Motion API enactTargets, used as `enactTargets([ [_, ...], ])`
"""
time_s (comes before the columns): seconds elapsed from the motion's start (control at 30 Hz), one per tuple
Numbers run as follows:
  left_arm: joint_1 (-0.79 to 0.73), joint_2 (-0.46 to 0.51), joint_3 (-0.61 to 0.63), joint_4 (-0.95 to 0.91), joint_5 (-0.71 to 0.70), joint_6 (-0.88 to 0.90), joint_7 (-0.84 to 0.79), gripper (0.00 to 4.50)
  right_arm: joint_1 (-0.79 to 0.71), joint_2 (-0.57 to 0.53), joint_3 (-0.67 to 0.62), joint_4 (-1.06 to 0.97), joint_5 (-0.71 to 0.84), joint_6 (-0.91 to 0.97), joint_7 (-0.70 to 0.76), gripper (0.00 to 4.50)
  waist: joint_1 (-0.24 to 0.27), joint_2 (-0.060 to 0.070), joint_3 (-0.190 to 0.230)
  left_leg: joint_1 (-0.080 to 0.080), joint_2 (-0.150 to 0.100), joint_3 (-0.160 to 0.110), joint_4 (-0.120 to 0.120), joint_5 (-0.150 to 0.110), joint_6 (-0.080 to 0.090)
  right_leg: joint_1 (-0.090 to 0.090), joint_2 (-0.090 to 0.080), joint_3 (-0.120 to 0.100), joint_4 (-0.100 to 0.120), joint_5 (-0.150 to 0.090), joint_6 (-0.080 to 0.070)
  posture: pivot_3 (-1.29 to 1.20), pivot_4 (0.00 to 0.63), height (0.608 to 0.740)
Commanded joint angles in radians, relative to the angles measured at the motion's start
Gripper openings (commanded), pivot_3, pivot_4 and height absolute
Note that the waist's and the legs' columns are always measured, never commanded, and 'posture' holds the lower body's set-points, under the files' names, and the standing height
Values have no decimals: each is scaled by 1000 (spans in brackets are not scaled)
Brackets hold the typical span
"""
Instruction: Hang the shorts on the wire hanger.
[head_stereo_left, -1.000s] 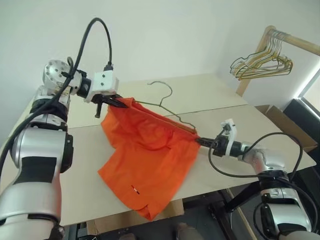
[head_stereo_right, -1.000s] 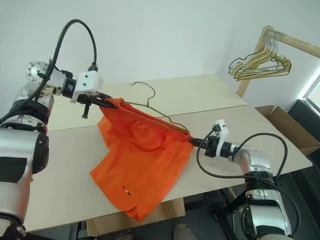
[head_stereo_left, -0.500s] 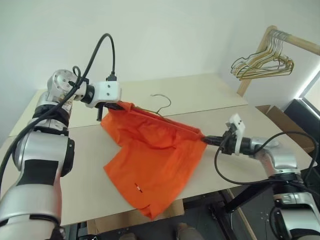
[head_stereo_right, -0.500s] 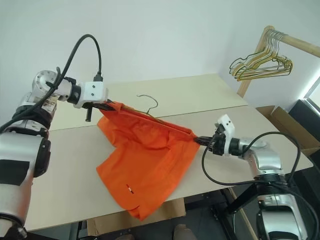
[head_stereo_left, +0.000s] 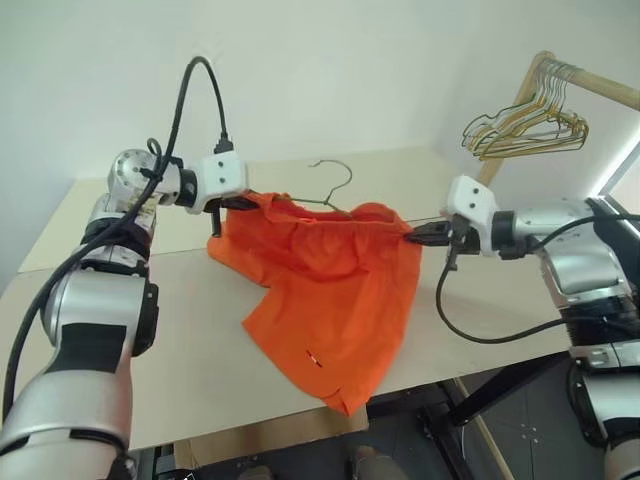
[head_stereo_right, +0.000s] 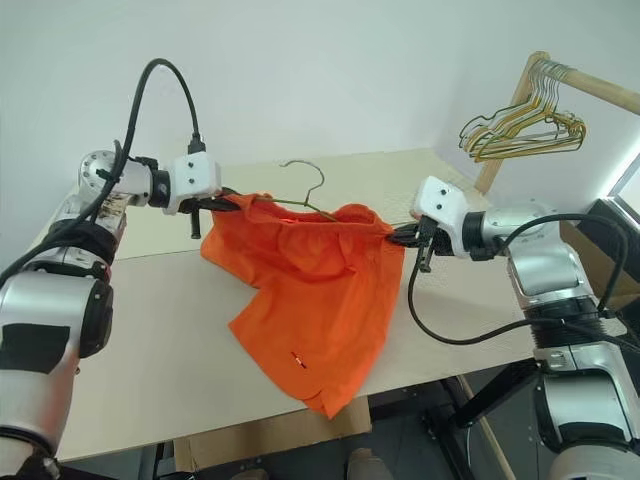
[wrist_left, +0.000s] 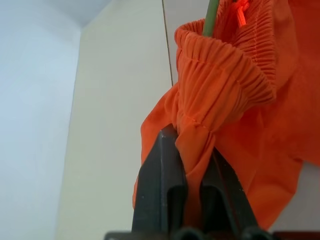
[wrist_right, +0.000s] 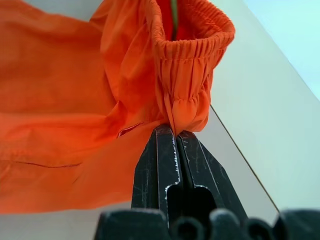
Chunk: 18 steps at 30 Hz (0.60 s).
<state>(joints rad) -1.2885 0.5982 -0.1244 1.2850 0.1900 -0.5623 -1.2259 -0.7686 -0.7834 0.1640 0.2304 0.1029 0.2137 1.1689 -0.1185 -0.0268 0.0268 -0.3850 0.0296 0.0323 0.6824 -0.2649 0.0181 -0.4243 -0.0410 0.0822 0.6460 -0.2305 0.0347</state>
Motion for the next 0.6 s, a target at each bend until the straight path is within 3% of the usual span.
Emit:
enactTargets([
  [0.03, 0, -3, 51, -37, -62, 23, -19, 0, -60, 23, -16, 40, -33, -81, -48, 43, -1, 0, 0, 0, 0, 0, 0, 0, 0, 0, 0, 0, 0, 0, 0, -47, 0, 740],
  [0.23, 43, 5, 6, -52, -7, -9, 35, 0, -62, 34, -39, 32, -17, -206, -31, 43, 0, 0, 0, 1, 0, 0, 0, 0, 0, 0, 0, 0, 1, 0, 0, -41, 0, 740],
  [0.4, 44, -23, 46, -55, -53, 9, 35, 0, -72, 34, -23, 41, -36, -252, -21, 43, 2, 0, 0, 1, 0, 0, 0, 0, 0, 0, -1, 0, 1, 0, 0, -45, 0, 740],
  [0.5, 40, -36, 74, -57, -86, 19, 19, 0, -80, 32, -12, 54, -44, -262, -4, 745, 4, 0, 0, 1, 0, 0, 0, 0, 0, 0, -1, 0, 1, 0, 0, -48, 0, 740],
  [0.6, 43, -37, 80, -63, -99, 14, -10, 0, -102, 36, 8, 101, -120, -322, -69, 1789, 1, 0, 0, 1, 0, 0, 0, 0, 0, 0, -1, 0, 1, 0, 0, -49, 0, 740],
])
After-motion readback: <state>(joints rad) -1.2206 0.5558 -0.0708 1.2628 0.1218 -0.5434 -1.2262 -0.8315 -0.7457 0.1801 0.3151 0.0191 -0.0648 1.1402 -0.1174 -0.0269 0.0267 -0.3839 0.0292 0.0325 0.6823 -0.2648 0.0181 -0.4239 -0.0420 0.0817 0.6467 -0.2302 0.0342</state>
